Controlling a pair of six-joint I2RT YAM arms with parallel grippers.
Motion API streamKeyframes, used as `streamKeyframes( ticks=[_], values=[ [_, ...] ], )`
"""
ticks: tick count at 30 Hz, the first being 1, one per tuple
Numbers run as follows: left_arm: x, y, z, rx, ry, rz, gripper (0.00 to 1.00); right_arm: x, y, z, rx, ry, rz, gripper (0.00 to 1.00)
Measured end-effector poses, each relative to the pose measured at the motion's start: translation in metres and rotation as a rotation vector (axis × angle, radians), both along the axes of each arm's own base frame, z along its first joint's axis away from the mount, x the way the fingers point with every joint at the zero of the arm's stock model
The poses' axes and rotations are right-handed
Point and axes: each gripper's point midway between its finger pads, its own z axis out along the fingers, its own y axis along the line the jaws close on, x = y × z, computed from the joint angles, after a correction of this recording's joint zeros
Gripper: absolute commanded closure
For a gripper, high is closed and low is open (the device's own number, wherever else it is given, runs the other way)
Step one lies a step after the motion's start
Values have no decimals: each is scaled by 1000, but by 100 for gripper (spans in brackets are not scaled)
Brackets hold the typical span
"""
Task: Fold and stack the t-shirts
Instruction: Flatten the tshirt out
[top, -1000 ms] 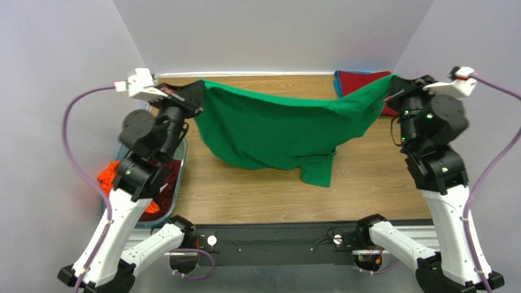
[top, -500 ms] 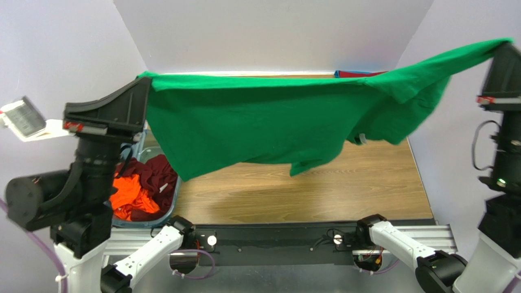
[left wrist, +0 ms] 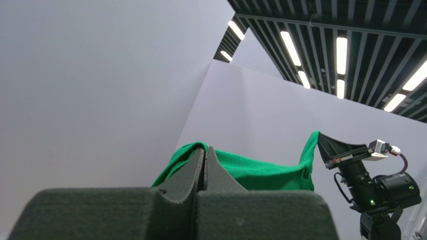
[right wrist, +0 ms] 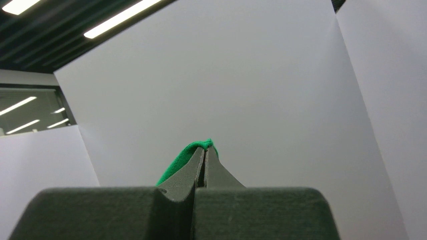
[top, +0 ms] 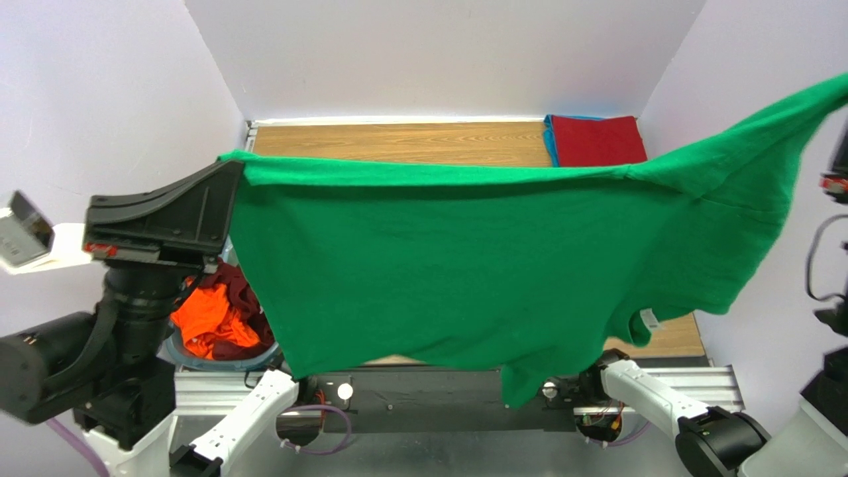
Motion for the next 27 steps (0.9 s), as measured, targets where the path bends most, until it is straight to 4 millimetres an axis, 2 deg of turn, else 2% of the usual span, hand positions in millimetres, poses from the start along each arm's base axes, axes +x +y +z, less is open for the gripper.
streamKeyframes(
  ticks=[3,4,7,9,10,12,13,14,15,16,17,18,19,20,21,23,24,25,26,27],
  values=[
    [18,-6,-13,11,40,15,100,29,3,-15,-18,70,-33,99],
    [30,-8,-22,15,69,24,100,40,5,-21,-23,97,-44,99],
    [78,-20,-54,36,190,60,100,100,8,-50,-39,223,-127,99],
    [125,-29,-87,54,306,107,100,139,10,-73,-56,307,-183,99],
    [146,-31,-103,58,361,138,100,176,15,-98,-79,382,-225,99],
    [201,-38,-155,95,518,216,100,222,22,-141,-124,499,-269,99],
    [232,-41,-189,124,604,264,100,257,30,-181,-168,594,-294,99],
    [253,-43,-217,154,670,294,100,278,35,-207,-198,654,-303,99],
    [279,-45,-258,199,758,334,100,299,38,-236,-224,719,-317,99],
    [293,-45,-282,227,807,353,100,317,42,-267,-251,784,-324,99],
    [314,-43,-324,275,891,383,100,340,46,-313,-287,879,-332,99],
    [327,-39,-351,303,946,404,100,353,47,-345,-310,941,-336,99],
    [344,-34,-389,345,1024,429,100,371,47,-392,-333,1032,-343,99],
    [357,-30,-411,369,1065,444,100,376,47,-407,-337,1060,-346,99],
    [373,-25,-440,401,1124,457,100,389,45,-443,-350,1128,-352,99],
    [407,-19,-477,436,1187,459,100,408,42,-503,-368,1239,-359,99],
    [416,-18,-490,448,1207,455,100,417,42,-527,-372,1277,-360,99],
    [430,-15,-509,461,1236,447,100,422,43,-542,-377,1302,-356,99],
    [444,-13,-528,475,1260,431,100,431,44,-567,-384,1344,-352,99],
    [450,-13,-536,482,1271,424,100,436,44,-579,-387,1360,-349,99]
  ],
)
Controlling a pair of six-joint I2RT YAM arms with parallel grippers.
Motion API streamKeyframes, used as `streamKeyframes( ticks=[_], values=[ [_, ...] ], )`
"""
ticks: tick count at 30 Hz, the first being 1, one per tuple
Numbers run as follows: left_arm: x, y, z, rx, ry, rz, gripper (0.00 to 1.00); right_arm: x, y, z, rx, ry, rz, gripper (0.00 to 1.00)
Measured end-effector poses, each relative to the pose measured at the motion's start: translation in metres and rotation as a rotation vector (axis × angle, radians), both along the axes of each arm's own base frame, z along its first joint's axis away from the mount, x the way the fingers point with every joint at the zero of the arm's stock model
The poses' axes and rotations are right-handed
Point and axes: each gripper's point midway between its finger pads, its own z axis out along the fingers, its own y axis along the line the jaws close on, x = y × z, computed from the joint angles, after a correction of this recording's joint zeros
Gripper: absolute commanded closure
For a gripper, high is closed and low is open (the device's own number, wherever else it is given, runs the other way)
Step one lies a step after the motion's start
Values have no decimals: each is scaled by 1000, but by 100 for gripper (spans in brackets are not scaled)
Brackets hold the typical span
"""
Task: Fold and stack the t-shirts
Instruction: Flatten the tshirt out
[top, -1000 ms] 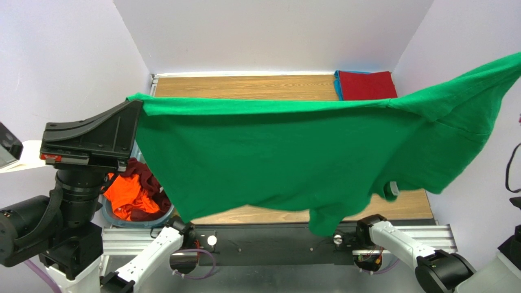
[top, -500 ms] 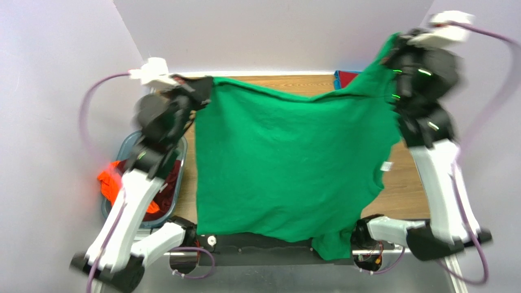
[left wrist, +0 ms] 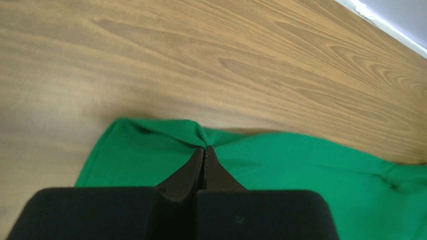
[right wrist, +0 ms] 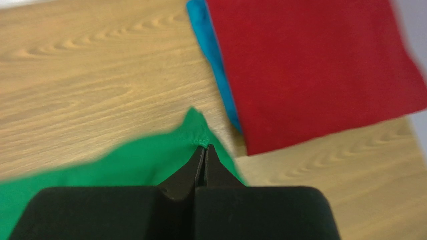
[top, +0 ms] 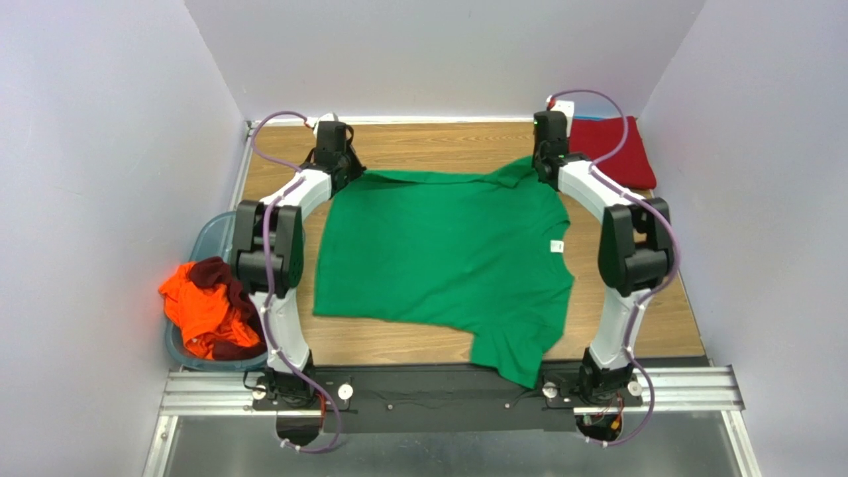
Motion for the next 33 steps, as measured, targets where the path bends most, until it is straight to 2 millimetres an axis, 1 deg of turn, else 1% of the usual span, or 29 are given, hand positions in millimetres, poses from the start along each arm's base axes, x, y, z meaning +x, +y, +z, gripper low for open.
streamKeyframes(
  ticks=[1,2,3,4,5,7,9,13,15,18,23,24,25,29,31,33],
  values=[
    [12,1,-14,1,21,-11,100,8,2,-19,2,27,2,99],
    [19,3,-21,0,27,-14,100,11,3,-30,2,44,4,99],
    [24,4,-25,1,34,-17,100,15,5,-37,4,53,7,99],
    [34,5,-26,3,29,-23,100,18,6,-41,6,59,11,99],
    [39,5,-25,3,23,-26,100,22,8,-44,10,58,16,99],
    [50,5,-22,2,7,-34,100,27,10,-45,14,53,21,99],
    [59,6,-15,3,-13,-43,100,30,11,-41,19,38,23,99],
    [66,7,-1,3,-45,-52,100,33,14,-38,29,22,34,99],
    [67,9,0,2,-48,-56,100,31,16,-38,40,25,45,99],
    [65,13,-4,4,-34,-54,100,22,18,-34,58,34,54,99],
    [57,19,-17,22,6,-56,100,6,16,-10,87,25,40,99],
    [56,19,-18,24,11,-57,100,-2,15,-4,92,30,36,99],
    [55,19,-20,27,15,-59,100,-7,14,-1,96,32,34,99],
    [47,21,-24,42,31,-68,100,-33,11,1,118,76,23,99],
    [42,22,-23,48,36,-70,100,-49,9,0,128,105,14,99],
    [39,24,-20,56,35,-72,100,-62,8,1,136,128,10,99]
  ],
)
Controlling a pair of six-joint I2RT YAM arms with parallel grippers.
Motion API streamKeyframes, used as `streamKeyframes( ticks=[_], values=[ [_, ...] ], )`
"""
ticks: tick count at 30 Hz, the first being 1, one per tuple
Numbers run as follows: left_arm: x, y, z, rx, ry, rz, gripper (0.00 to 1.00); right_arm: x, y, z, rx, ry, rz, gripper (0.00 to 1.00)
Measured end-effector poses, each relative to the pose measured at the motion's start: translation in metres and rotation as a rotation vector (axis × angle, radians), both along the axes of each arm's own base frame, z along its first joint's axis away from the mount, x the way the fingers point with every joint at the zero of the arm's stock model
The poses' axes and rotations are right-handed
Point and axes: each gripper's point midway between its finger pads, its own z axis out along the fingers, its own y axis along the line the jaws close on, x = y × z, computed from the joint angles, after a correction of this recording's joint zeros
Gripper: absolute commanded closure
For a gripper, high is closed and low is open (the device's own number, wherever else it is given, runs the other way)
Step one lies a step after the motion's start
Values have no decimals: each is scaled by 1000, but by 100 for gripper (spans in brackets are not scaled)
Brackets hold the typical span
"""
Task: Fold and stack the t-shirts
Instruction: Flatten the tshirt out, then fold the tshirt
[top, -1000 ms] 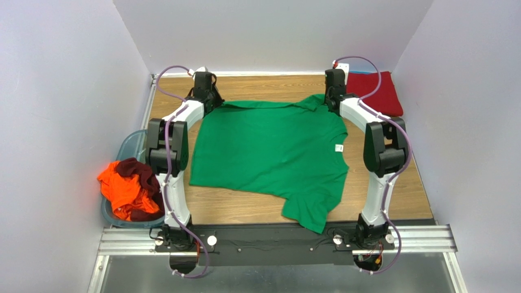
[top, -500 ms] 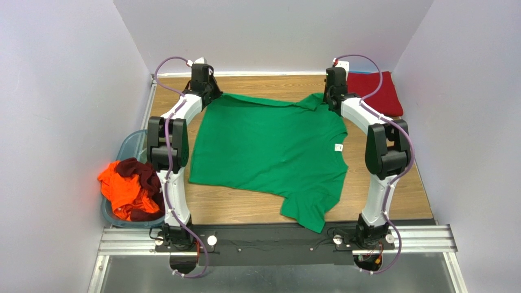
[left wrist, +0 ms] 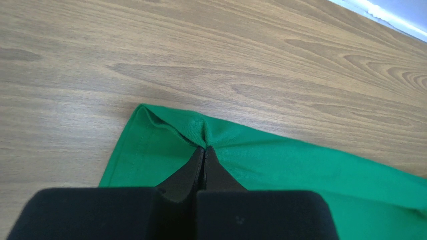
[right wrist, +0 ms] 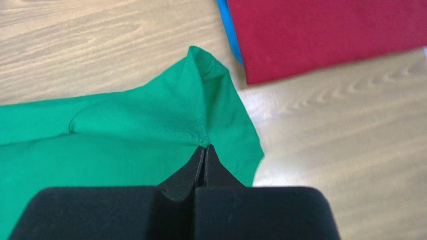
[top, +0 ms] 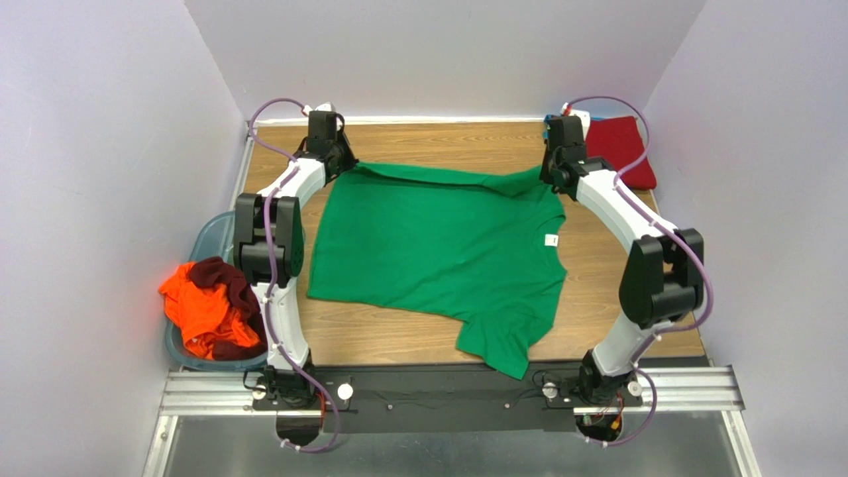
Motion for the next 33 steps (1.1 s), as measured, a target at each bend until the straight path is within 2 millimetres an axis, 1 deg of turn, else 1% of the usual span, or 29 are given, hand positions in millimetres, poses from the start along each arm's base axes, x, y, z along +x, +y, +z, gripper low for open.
streamKeyframes(
  ticks=[5,8,12,19,23,26,28,31,33],
  values=[
    [-5,5,16,14,-25,-4,100,-25,0,20,37,2,-1,99],
    [-11,7,20,20,-26,-6,100,-38,2,25,60,10,12,99],
    [-20,11,17,36,-11,3,100,-56,4,24,88,40,24,99],
    [-35,17,4,59,34,17,100,-90,8,18,139,89,45,99],
    [-38,20,2,74,42,28,100,-110,9,11,175,106,42,99],
    [-39,22,1,80,46,33,100,-128,14,-1,212,132,36,99],
    [-41,22,-1,83,50,35,100,-143,18,-12,237,163,36,99],
    [-44,23,-2,85,54,38,100,-168,31,-26,288,196,50,99],
    [-45,24,-1,87,55,40,100,-189,39,-36,326,227,58,99]
  ],
)
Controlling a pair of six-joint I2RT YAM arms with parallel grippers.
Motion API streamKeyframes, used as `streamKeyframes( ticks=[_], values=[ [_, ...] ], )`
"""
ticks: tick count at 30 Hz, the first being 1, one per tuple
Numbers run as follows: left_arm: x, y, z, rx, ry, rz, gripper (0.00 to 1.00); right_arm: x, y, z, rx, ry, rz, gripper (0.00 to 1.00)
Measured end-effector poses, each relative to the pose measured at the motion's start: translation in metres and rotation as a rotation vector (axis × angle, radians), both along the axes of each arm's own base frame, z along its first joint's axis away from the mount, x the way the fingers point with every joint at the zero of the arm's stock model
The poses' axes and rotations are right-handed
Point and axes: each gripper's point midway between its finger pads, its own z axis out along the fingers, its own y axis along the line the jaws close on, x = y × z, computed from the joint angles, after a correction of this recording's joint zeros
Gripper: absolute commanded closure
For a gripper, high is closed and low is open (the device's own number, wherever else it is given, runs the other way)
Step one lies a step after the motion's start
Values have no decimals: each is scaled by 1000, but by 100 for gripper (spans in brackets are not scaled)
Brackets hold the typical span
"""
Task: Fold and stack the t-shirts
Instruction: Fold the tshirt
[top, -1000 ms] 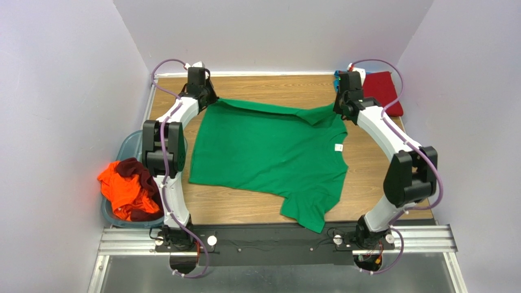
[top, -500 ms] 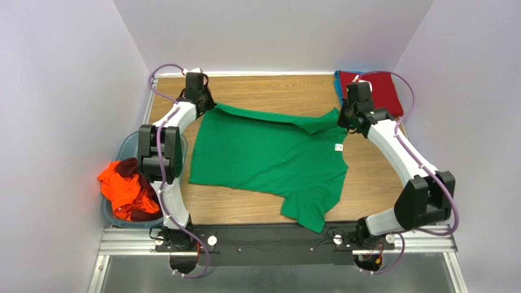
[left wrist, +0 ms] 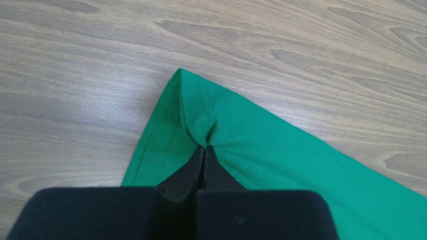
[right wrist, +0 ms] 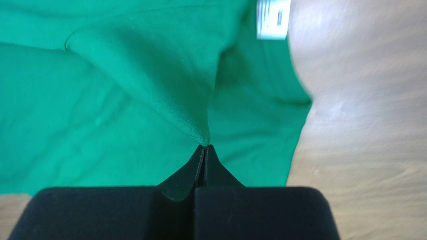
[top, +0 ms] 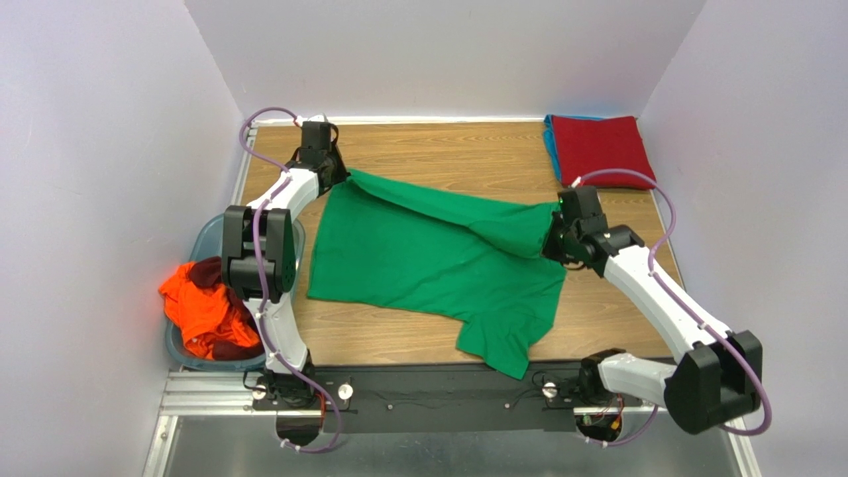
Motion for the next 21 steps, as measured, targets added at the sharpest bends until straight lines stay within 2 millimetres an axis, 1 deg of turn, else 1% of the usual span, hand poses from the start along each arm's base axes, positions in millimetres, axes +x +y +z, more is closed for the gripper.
streamKeyframes(
  ticks=[3,7,10,14,15,16,19,20,21],
  values=[
    [0,1,3,3,-5,4,100,-14,2,-7,39,14,-25,99],
    [-1,2,1,5,-1,8,100,-26,2,-18,67,40,-57,99],
    [-4,2,-3,7,9,10,100,-32,1,-29,68,76,-71,99],
    [-7,5,-7,13,22,22,98,-30,2,-41,62,107,-78,99],
    [-8,6,-9,16,28,29,91,-30,2,-43,60,111,-78,99],
    [-9,7,-10,19,32,34,74,-28,3,-46,58,117,-79,99],
    [-10,9,-11,23,39,51,52,-25,4,-51,55,125,-79,98],
    [-11,10,-11,21,42,59,46,-23,4,-52,54,126,-79,99],
    [-12,11,-12,20,46,65,36,-23,5,-54,53,128,-79,98]
  ],
)
